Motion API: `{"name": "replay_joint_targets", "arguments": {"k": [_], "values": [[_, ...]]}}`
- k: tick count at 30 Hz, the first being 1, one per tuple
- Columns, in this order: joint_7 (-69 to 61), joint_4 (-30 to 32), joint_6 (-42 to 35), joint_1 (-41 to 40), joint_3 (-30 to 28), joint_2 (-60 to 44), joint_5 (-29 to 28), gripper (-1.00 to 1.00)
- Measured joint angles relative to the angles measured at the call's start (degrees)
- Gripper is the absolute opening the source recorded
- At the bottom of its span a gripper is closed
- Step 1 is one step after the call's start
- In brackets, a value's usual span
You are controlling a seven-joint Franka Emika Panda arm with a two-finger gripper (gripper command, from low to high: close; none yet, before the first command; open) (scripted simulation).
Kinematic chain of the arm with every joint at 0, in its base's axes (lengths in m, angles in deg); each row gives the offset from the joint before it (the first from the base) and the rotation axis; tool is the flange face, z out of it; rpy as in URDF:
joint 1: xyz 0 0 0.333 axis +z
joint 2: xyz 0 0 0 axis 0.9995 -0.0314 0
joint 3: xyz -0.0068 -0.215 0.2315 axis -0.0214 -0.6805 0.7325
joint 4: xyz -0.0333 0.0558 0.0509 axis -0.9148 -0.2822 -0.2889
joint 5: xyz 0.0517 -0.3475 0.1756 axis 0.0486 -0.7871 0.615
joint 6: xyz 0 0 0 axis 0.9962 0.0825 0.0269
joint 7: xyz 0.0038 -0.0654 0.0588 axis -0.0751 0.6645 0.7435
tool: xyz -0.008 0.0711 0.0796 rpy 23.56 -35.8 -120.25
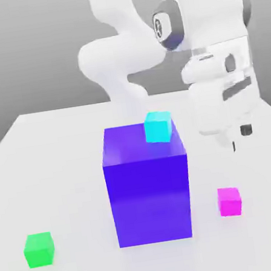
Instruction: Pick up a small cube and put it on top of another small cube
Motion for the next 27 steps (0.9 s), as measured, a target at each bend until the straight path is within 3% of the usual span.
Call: {"name": "replay_joint_targets", "arguments": {"k": [5,12,13,20,27], "values": [[-8.76,6.01,7.09,4.5,2.49,-10.39,-2.2,0.0],[-7.57,4.42,18.68,7.03,-0.68,-24.92,-5.84,0.0],[-7.47,4.23,19.52,7.26,-0.93,-25.96,-5.95,-1.0],[-7.36,4.28,19.22,7.19,-0.88,-25.71,-6.1,-1.0],[-9.89,6.48,8.67,5.97,1.12,-12.68,-2.47,-1.0]]}}
